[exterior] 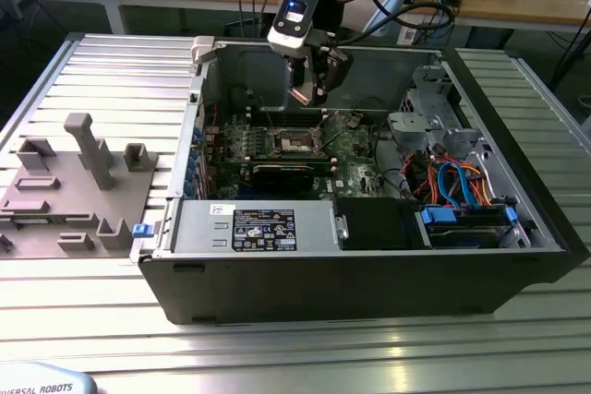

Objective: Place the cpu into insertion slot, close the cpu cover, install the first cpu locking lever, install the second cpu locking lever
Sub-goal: 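Place the cpu into insertion slot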

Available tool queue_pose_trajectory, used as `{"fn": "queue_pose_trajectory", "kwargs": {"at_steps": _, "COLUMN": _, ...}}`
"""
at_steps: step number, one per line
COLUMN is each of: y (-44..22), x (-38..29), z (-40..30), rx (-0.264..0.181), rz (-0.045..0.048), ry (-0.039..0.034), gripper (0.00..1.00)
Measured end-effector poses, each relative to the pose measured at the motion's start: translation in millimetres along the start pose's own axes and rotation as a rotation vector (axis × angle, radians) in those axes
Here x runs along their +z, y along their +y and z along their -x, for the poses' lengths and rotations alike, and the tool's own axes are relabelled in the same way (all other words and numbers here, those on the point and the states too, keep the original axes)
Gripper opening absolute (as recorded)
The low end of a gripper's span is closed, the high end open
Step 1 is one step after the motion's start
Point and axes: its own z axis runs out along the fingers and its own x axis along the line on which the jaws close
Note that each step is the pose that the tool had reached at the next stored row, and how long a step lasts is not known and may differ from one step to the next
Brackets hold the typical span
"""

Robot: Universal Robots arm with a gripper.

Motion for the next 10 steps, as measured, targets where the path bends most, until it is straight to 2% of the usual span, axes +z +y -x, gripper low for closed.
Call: {"fn": "queue_pose_trajectory", "kwargs": {"at_steps": 10, "y": 0.0, "x": 0.2, "z": 0.0, "rx": 0.03, "rz": 0.0001, "ry": -0.0014, "gripper": 0.54}}
